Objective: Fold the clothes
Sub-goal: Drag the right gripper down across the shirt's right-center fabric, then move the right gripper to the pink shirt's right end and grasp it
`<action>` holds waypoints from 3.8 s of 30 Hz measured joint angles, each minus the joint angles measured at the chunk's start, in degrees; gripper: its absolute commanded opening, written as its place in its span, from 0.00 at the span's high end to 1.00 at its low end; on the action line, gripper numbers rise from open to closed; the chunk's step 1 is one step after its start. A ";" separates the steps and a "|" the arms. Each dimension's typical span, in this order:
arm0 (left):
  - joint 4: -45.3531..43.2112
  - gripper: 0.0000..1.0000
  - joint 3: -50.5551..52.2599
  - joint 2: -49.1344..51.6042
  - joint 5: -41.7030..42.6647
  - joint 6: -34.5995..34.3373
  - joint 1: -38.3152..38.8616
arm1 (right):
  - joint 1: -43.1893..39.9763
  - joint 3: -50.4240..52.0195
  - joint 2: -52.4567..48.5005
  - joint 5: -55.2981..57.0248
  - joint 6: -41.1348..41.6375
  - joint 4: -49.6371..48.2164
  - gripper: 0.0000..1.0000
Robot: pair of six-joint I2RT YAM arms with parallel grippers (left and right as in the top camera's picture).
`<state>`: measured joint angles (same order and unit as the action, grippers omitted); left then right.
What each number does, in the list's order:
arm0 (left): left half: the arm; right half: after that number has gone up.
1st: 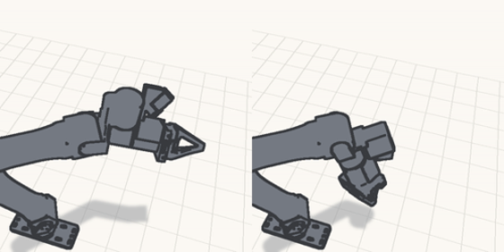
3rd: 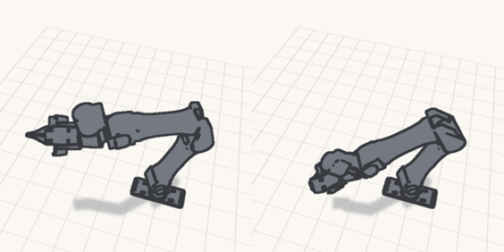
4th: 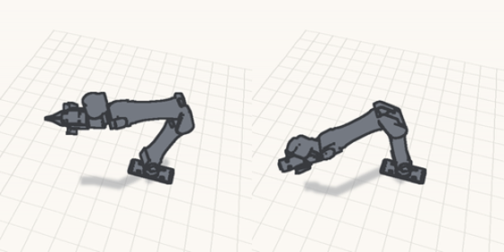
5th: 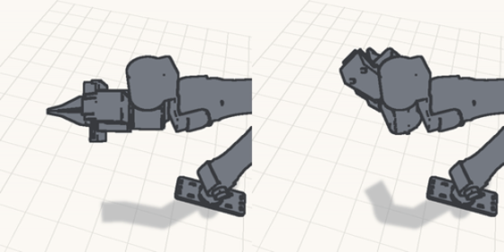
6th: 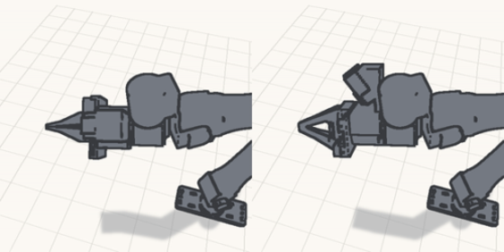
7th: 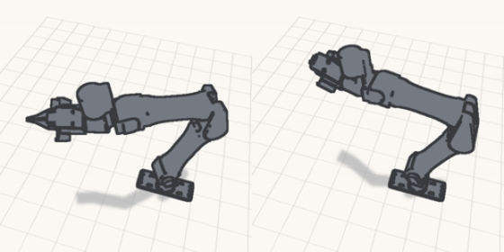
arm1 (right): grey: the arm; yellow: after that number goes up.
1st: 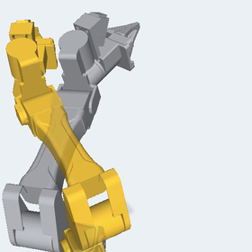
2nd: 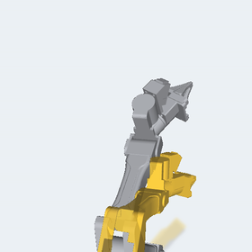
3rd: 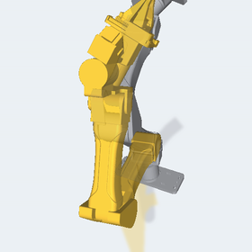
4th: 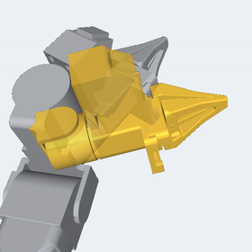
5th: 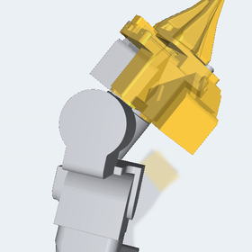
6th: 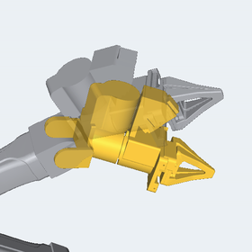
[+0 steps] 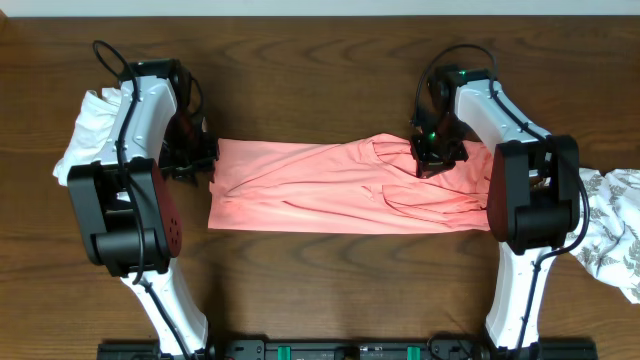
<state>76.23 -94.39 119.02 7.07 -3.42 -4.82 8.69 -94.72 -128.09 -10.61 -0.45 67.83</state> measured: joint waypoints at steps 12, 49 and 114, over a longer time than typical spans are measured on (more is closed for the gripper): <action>-9.53 0.94 -0.17 -4.50 9.51 2.29 2.43 | -0.02 0.00 0.00 0.22 0.02 -0.04 0.84; -21.44 0.79 17.88 -2.73 12.72 4.79 11.04 | -6.91 -3.19 0.90 0.15 0.24 5.86 0.80; -23.34 0.79 17.90 -2.73 13.53 1.90 4.66 | -31.78 35.71 20.33 -25.20 11.30 -27.04 0.45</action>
<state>52.88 -76.49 116.29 20.60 -1.52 -0.16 -23.09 -59.00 -107.77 -35.81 10.85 40.80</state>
